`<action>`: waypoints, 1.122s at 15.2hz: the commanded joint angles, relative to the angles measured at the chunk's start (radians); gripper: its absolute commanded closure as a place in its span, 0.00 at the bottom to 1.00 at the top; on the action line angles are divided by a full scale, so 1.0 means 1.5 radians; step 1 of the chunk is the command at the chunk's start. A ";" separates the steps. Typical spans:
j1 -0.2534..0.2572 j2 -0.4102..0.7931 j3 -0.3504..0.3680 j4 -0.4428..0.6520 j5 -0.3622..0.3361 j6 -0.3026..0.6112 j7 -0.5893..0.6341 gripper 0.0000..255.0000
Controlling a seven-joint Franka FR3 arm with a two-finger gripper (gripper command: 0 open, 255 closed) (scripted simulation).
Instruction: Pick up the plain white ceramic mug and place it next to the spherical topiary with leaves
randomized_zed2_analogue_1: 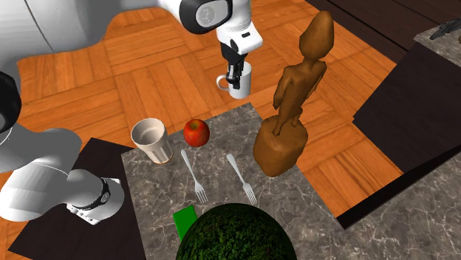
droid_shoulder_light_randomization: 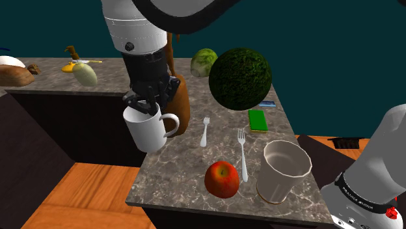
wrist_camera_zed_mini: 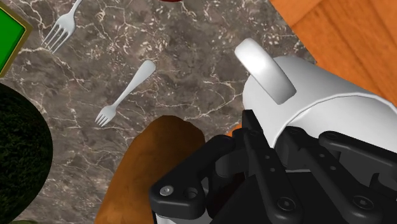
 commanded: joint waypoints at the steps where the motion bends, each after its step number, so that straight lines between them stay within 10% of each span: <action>1: 0.001 0.000 0.001 0.018 0.000 -0.018 -0.001 1.00; 17: 0.021 0.040 0.008 0.208 -0.023 -0.176 0.005 1.00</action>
